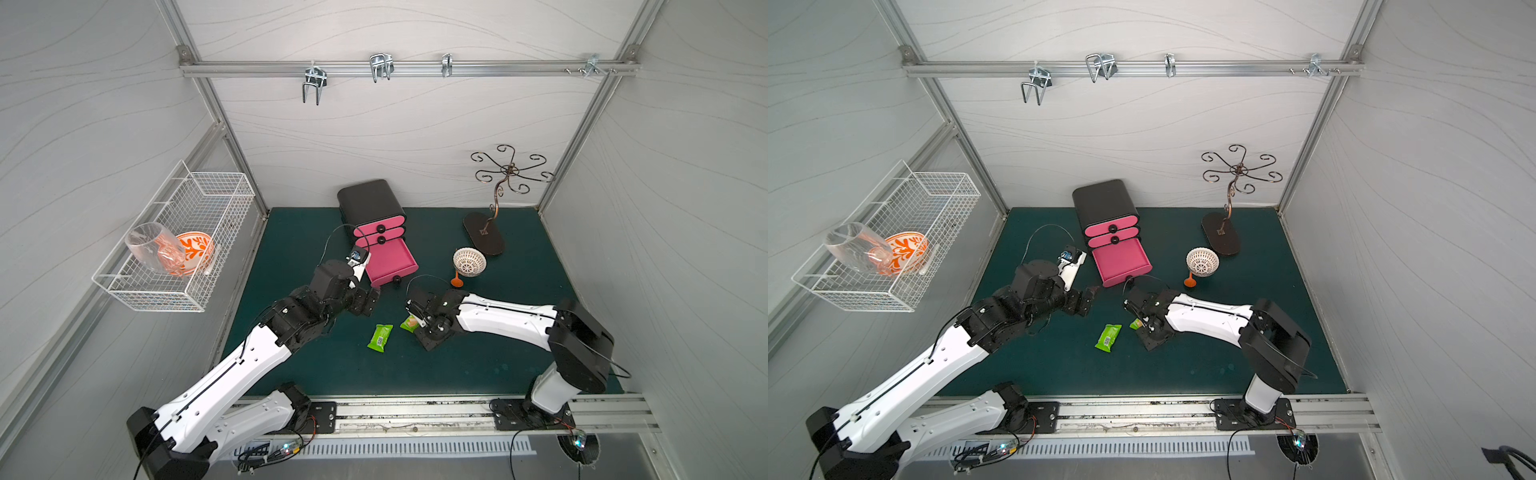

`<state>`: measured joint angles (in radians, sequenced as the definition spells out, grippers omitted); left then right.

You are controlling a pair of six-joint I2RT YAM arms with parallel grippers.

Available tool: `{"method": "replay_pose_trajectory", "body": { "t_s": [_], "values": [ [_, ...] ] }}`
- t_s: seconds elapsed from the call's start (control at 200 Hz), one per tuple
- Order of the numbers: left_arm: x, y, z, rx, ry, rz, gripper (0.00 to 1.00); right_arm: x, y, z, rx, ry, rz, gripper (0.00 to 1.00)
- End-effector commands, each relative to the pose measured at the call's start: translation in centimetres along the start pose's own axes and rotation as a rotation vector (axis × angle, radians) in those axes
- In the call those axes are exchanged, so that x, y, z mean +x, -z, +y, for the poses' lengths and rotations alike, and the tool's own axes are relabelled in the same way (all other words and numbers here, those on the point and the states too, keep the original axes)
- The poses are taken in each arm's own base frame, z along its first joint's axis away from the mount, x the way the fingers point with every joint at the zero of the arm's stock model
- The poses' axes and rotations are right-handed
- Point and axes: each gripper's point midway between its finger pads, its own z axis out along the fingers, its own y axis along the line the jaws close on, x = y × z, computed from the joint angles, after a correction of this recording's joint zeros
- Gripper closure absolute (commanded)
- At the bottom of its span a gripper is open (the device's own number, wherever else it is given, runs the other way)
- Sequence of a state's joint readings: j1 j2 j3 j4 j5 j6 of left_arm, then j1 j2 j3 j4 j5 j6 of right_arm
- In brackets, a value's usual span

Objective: Place the cookies into the drawer by color
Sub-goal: Pick up the cookie at the center of the board, then place the cookie in the drawer.

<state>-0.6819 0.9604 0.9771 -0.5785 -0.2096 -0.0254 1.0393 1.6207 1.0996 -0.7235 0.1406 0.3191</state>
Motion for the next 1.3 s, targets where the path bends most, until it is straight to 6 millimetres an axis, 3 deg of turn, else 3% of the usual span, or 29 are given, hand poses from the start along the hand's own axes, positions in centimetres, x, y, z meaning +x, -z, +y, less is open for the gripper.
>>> {"method": "replay_pose_trajectory", "body": {
  "t_s": [0.0, 0.14, 0.27, 0.45, 0.74, 0.89, 1.005, 1.17, 1.295],
  "values": [
    [-1.1, 0.5, 0.1, -0.007, -0.005, -0.044, 0.01, -3.3, 4.1, -1.5, 0.022, -0.008, -0.13, 0.64],
    [-1.2, 0.6, 0.2, -0.008, -0.009, -0.047, 0.01, -8.0, 6.9, -4.5, -0.004, -0.088, -0.261, 0.64],
    [-1.2, 0.9, 0.2, -0.007, -0.024, -0.043, 0.01, -11.9, 7.1, -7.5, 0.004, -0.112, -0.334, 0.64],
    [-1.2, 1.1, 0.4, -0.016, -0.041, -0.035, 0.01, -16.8, 4.6, -10.2, 0.035, -0.093, -0.345, 0.65],
    [-1.2, 1.2, 0.5, -0.019, -0.05, -0.013, 0.01, -23.5, -1.3, -10.9, 0.009, -0.083, -0.317, 0.64],
    [-1.1, 1.2, 0.6, -0.025, -0.058, -0.003, 0.01, -24.8, -3.6, -11.0, 0.006, -0.086, -0.295, 0.61],
    [-1.3, 1.2, 0.4, -0.013, -0.058, -0.005, 0.01, -24.7, -3.9, -11.3, 0.013, -0.101, -0.282, 0.53],
    [-1.5, 0.8, 0.0, 0.004, -0.049, -0.015, 0.01, -24.0, -1.7, -11.7, 0.041, -0.113, -0.306, 0.41],
    [-1.2, 0.7, -0.2, 0.011, -0.04, -0.015, 0.01, -23.2, 1.3, -11.8, 0.049, -0.121, -0.353, 0.36]
  ]
}}
